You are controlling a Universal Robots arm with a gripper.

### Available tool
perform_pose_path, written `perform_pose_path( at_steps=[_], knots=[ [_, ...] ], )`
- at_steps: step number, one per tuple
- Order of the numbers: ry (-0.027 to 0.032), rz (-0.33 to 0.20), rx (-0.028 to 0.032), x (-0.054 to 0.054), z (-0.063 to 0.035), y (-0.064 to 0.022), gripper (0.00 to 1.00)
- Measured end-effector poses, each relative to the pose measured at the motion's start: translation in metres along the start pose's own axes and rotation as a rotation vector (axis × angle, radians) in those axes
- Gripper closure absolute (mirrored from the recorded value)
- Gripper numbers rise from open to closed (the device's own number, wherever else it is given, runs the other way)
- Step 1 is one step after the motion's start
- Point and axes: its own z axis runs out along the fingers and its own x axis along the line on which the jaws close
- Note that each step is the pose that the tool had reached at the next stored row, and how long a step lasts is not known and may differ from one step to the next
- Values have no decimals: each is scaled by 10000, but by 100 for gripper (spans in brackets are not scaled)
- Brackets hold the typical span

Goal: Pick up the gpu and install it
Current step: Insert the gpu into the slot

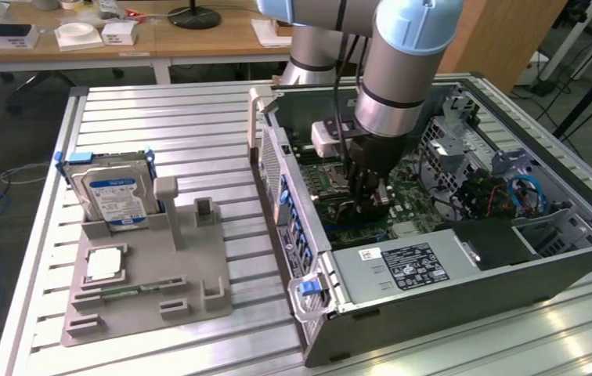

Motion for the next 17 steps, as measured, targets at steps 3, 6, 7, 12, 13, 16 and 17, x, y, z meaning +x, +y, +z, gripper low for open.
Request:
perform_pose_path(
  at_steps=[3,6,7,12,13,16,17],
  knots=[
    [1,1,15,0,3,8,74],
    [21,-1,63,2,4,24,74],
    [20,-3,60,3,3,24,74],
    [1,1,13,1,3,31,74],
    [-1,2,8,1,2,32,74],
    [-15,2,-16,-1,3,34,74],
    [-23,12,-8,-2,7,39,73]
  ],
)
